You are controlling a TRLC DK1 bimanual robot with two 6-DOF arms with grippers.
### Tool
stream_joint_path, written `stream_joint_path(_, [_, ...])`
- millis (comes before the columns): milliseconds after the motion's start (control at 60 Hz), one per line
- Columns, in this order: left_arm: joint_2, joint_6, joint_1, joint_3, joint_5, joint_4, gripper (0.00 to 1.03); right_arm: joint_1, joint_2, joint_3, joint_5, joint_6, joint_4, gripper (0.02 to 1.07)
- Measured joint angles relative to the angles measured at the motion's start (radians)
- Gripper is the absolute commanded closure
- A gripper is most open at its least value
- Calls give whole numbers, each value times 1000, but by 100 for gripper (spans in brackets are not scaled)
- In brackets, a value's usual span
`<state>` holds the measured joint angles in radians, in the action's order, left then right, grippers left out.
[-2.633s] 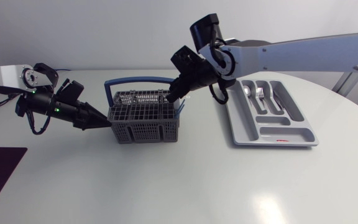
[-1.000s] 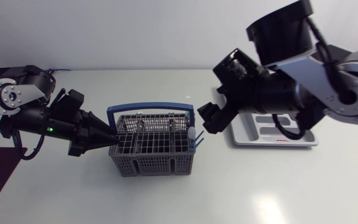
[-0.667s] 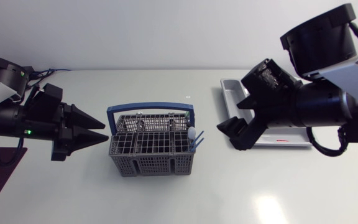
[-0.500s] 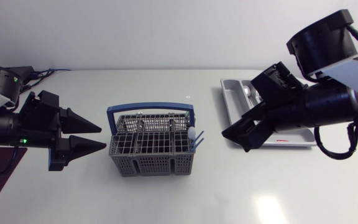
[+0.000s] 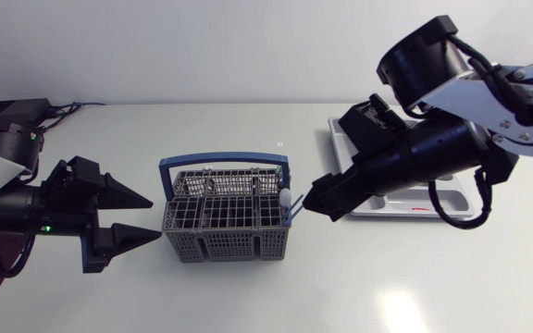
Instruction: Unload the cutlery basket into the drawer organizer.
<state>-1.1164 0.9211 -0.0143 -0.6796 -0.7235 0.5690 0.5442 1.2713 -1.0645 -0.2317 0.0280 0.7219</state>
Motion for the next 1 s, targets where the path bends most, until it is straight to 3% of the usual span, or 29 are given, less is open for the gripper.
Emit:
stream_joint_path(100, [18,0,5,0,0,0,17,13,39,-39,0,-3,24,20])
stream_joint_path(383, [39,0,6,21,3,-9,17,43,102,-82,21,-21,68,48])
stream_joint_path(617, [77,-4,68,32,33,-49,17,71,115,-92,27,-22,71,65])
stream_joint_path(1000, [123,-43,200,32,130,-122,17,105,142,-100,57,-25,84,74])
